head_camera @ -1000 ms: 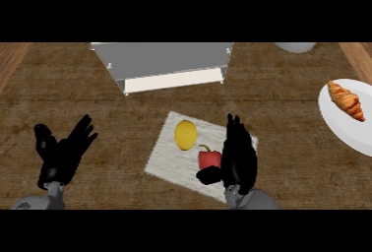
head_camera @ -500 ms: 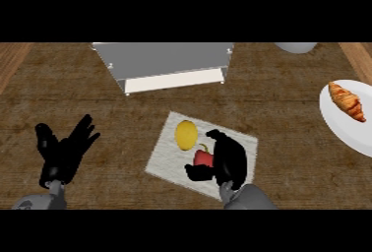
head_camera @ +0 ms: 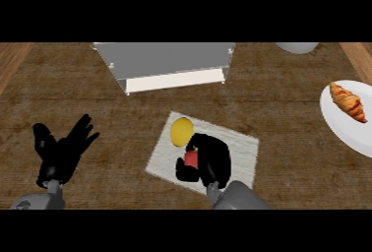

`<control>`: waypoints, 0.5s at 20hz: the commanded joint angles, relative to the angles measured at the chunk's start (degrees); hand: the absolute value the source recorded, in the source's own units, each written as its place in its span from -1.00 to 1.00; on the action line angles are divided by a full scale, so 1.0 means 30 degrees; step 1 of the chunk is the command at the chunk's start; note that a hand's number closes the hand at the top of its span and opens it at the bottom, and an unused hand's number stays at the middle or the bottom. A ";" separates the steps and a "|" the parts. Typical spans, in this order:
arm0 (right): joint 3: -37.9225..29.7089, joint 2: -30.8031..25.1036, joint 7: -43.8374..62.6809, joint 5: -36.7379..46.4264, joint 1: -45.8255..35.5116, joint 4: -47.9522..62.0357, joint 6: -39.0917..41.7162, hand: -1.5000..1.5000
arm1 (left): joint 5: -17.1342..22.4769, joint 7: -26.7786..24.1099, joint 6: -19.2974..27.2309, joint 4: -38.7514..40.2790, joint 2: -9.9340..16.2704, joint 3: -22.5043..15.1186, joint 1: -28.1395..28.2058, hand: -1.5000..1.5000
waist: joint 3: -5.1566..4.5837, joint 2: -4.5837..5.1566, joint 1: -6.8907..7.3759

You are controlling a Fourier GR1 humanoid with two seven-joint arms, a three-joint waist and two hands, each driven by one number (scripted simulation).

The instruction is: Pick the bell pepper from the placemat and place it in the tiered shelf

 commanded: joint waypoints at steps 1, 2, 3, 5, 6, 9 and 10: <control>0.2065 0.0084 0.0703 -0.2678 -0.3511 0.0760 0.1528 1.00 | 0.0168 0.0432 -0.0701 0.0043 0.0223 -0.0169 -0.0195 0.00 | -0.0051 0.0231 0.0845; 0.2068 0.0085 0.0158 -0.3691 -0.4254 0.0747 0.2832 1.00 | -0.0677 0.0343 0.0533 -0.0179 -0.1008 -0.1104 -0.0226 0.00 | -0.0042 0.0305 0.1155; 0.2513 0.0085 -0.0642 -0.4574 -0.4614 0.1285 0.3408 1.00 | -0.0406 0.0170 -0.0479 0.0477 -0.0288 -0.0836 -0.0812 0.00 | -0.0056 0.0506 0.1470; 0.3383 0.0087 -0.0770 -0.6029 -0.6170 0.1121 0.3871 1.00 | -0.0159 0.0862 -0.0363 0.0215 -0.0193 -0.0615 -0.1199 0.00 | -0.0051 0.0400 0.1563; 0.3276 0.0087 -0.0517 -0.6409 -0.7505 0.1520 0.4252 1.00 | -0.0783 0.0821 0.0014 -0.0072 -0.0632 -0.1353 -0.0666 0.00 | -0.0052 0.0363 0.1696; 0.3813 0.0088 -0.0061 -0.8011 -0.9569 0.0331 0.1541 1.00 | -0.0291 0.1189 -0.0247 0.0595 -0.0209 -0.0553 -0.1228 0.00 | -0.0067 0.0253 0.1248; 0.4045 0.0088 0.0586 -0.7757 -1.0776 0.0223 0.1302 1.00 | -0.0697 0.0348 -0.0002 0.0893 -0.0582 -0.0760 -0.1050 0.00 | -0.0083 0.0224 0.1194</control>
